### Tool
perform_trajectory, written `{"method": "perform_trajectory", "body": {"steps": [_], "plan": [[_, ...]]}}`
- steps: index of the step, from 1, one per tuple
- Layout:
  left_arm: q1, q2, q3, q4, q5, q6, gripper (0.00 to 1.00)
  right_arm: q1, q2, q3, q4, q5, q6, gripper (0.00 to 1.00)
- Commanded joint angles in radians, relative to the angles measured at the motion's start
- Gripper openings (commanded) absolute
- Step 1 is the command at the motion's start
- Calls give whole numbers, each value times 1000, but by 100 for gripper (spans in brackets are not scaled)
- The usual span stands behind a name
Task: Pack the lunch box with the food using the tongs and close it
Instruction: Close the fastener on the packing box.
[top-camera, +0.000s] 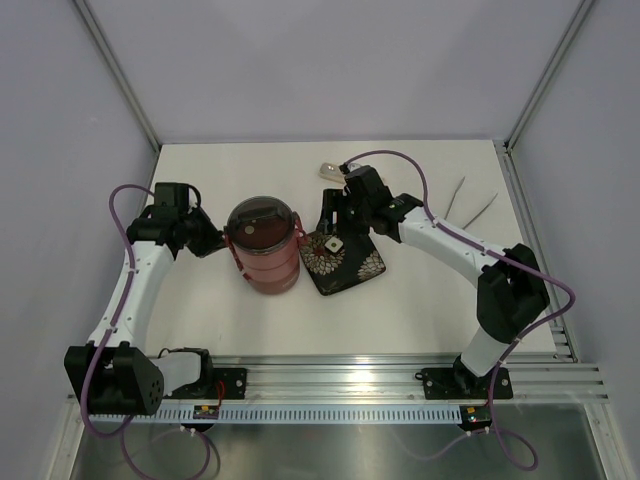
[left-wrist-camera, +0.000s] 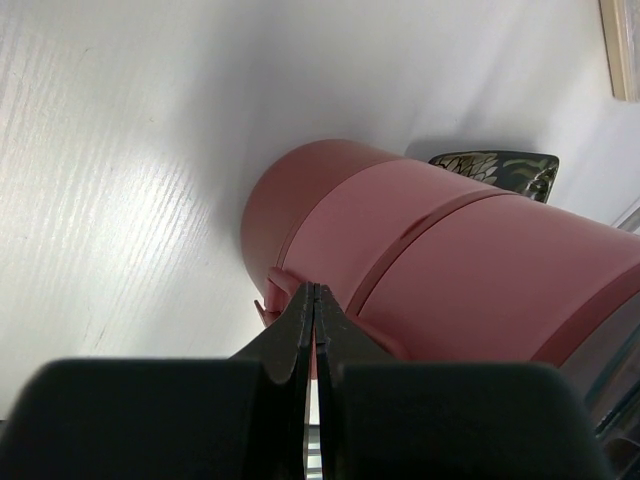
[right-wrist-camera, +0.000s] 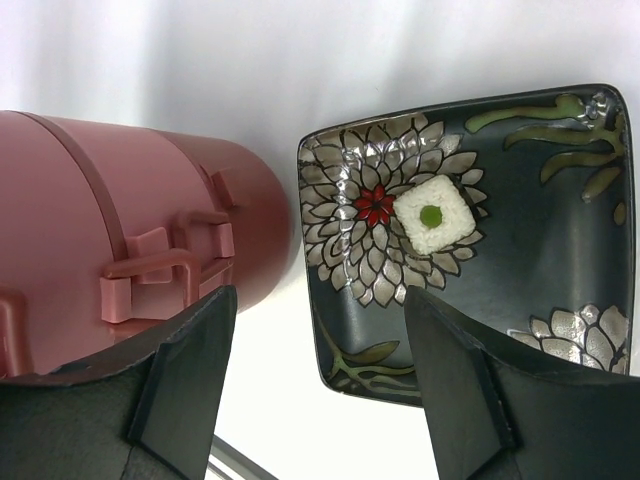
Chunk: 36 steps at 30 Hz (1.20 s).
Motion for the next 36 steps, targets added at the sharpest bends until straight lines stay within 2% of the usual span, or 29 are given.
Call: {"method": "perform_trajectory", "body": {"steps": [1,11,18,29,36], "plan": [[0,6,20,25,-10,6,0,4,-24,23,1,-19,-7,75],[72,52,74,24,-55,-4,0,38,-122,-69,-30,-152,-151,77],[73,90,89,38,-44,-14,0,61,-53,-9,-11,-195,-143,78],[81,70,80,35,-55,-18,0,59,60,74,21,-109,-85,76],[86,75,84,34,-50,-14,0,53,59,66,62,-43,-64,76]]}}
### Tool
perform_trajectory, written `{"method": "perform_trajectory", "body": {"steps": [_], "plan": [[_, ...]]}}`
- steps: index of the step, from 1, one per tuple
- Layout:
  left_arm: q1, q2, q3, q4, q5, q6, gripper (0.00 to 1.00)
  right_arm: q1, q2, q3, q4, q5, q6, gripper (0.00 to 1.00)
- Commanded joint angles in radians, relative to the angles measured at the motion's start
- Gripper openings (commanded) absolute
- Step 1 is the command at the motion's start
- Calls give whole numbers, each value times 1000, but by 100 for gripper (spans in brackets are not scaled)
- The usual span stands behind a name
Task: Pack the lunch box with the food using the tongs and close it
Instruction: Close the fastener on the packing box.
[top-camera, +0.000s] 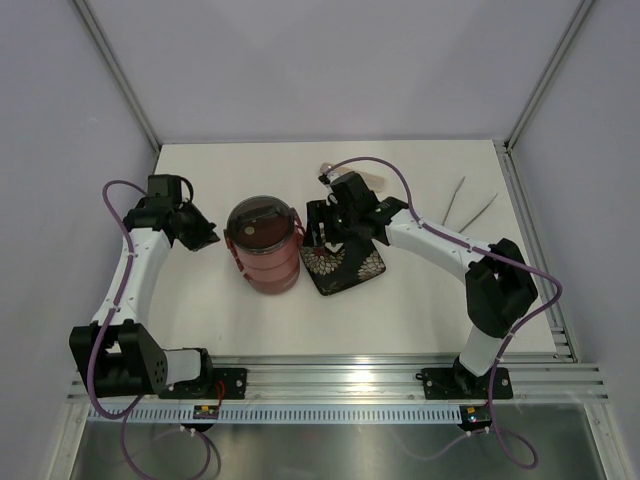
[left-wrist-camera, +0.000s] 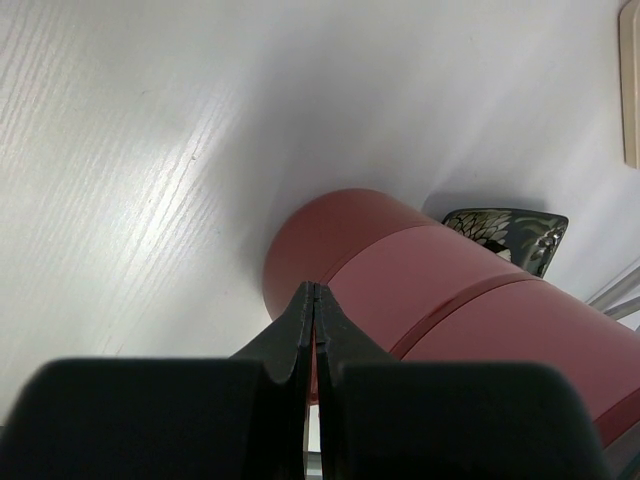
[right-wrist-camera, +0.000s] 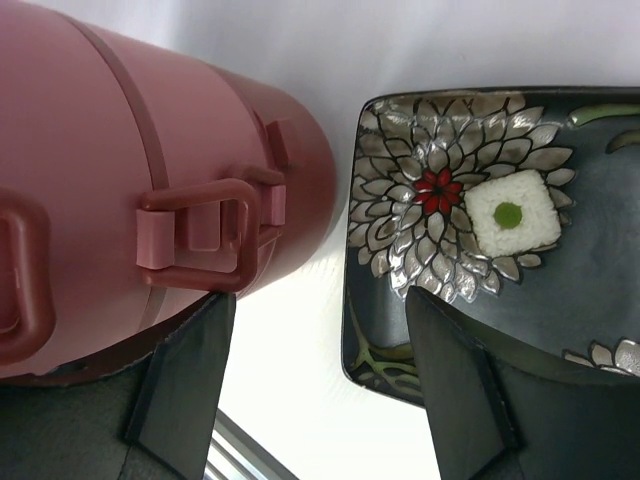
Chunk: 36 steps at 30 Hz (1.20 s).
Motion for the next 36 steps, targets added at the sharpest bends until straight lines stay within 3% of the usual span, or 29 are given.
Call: {"method": "perform_trajectory", "body": {"steps": [1,11,21,27,36], "plan": [[7,-18,36,29,-15,-4,0,-10,3,39,62,62,19,76],[11,-11,40,29,-11,-2,0,-22,21,53,55,67,25,76],[19,-9,37,38,-8,-4,0,-48,-98,-31,27,98,45,76],[20,-5,39,35,-10,-2,0,-74,-14,81,-22,127,37,76],[28,-15,36,32,-8,1,0,-65,115,203,-48,3,30,75]]}}
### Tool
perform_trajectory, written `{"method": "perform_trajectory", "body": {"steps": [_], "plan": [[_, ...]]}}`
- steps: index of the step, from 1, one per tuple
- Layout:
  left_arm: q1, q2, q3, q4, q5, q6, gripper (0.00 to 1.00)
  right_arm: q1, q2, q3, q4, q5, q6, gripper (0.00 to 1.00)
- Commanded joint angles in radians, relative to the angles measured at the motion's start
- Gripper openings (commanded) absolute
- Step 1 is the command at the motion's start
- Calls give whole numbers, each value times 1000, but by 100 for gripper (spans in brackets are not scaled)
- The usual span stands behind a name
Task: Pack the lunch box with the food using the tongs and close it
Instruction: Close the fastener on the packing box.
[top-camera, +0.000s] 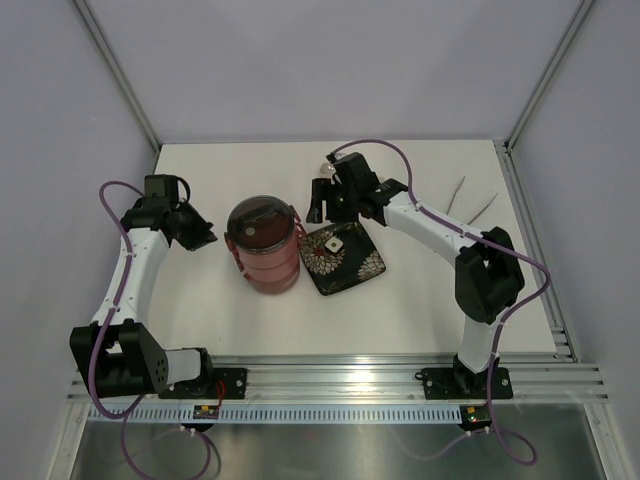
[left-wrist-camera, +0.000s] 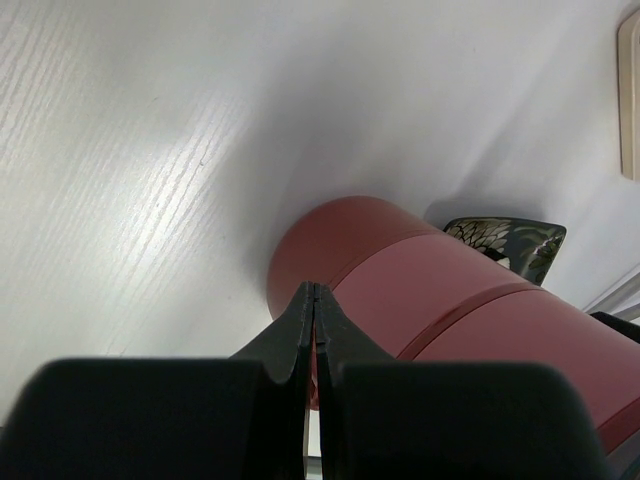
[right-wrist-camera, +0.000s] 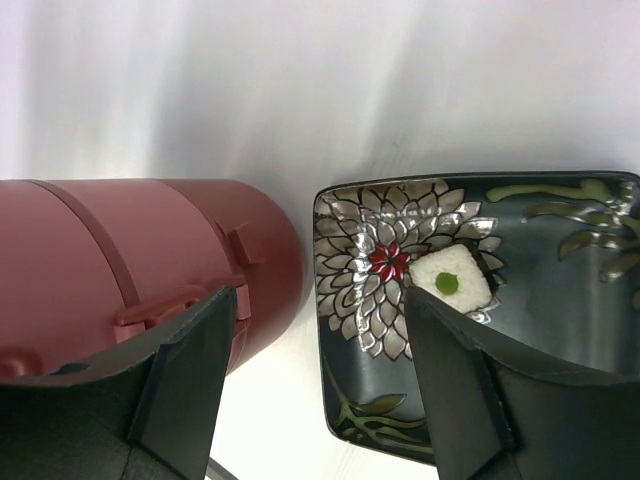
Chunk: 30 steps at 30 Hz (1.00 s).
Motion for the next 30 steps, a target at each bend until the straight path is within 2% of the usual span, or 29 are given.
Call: {"method": "perform_trajectory", "body": {"steps": [1,9,21,24,28,29,30], "plan": [[7,-15,36,30,-7,1,0,12,31,54,-20,-73,-15,75],[10,-2,37,41,7,-4,0,81,31,57,-4,-116,-60,73],[10,6,23,43,2,-1,0,20,-5,17,-24,-29,-50,72],[13,9,3,47,-4,-1,0,14,-14,-7,-41,-12,-44,61],[16,11,-20,50,-12,-2,0,14,-22,-38,-44,-13,-43,22],[16,12,-24,50,-13,-1,0,14,-25,-40,-46,-13,-41,8],[16,14,-30,46,-19,1,0,15,-25,-40,-49,-13,-43,4]]}}
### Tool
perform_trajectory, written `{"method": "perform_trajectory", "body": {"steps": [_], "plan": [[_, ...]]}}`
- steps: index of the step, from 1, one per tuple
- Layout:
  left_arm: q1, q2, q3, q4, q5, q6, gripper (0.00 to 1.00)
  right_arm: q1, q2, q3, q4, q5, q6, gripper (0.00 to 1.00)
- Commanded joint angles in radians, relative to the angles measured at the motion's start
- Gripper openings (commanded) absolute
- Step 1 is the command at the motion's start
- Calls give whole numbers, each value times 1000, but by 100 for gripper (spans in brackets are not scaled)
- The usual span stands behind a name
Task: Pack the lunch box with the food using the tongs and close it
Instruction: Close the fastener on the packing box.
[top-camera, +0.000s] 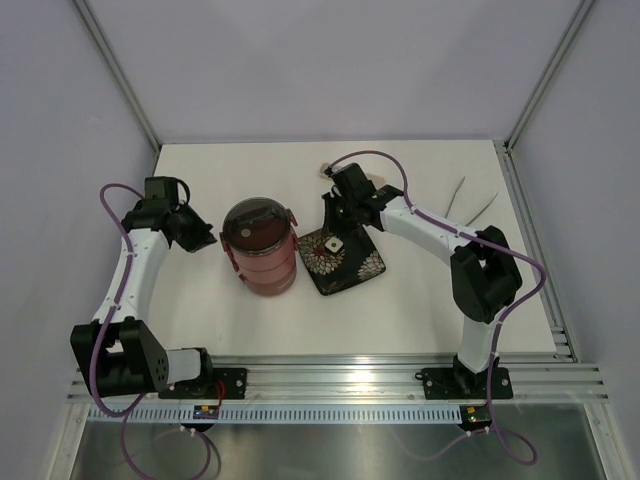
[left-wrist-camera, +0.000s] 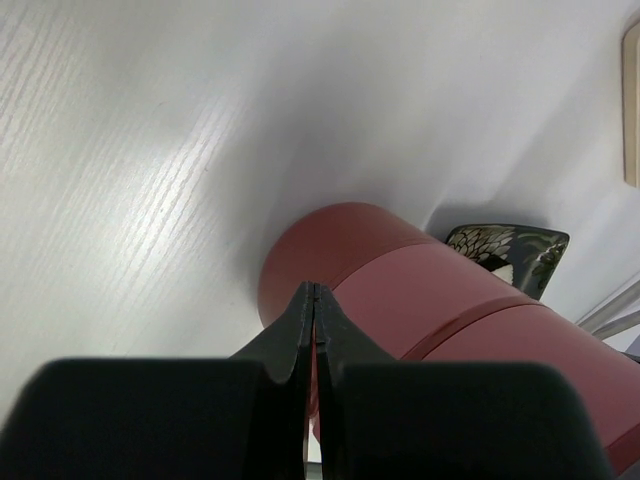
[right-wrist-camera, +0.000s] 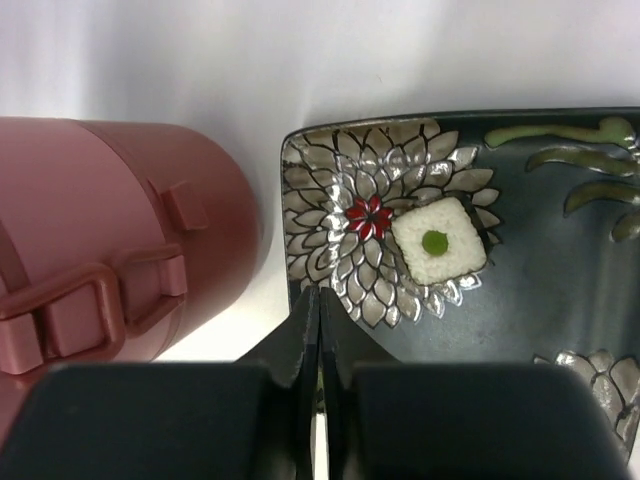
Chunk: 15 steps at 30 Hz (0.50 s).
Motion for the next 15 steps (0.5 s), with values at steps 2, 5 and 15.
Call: {"method": "perform_trajectory", "body": {"steps": [2,5,15], "plan": [[7,10,-22,20,-24,1,0,2,-51,9,-9,14,-2,0],[7,0,-49,23,-28,-2,0,15,-34,47,-21,-3,-10,0],[5,-23,-86,40,0,-8,0,138,42,206,-57,-53,-60,0]]}}
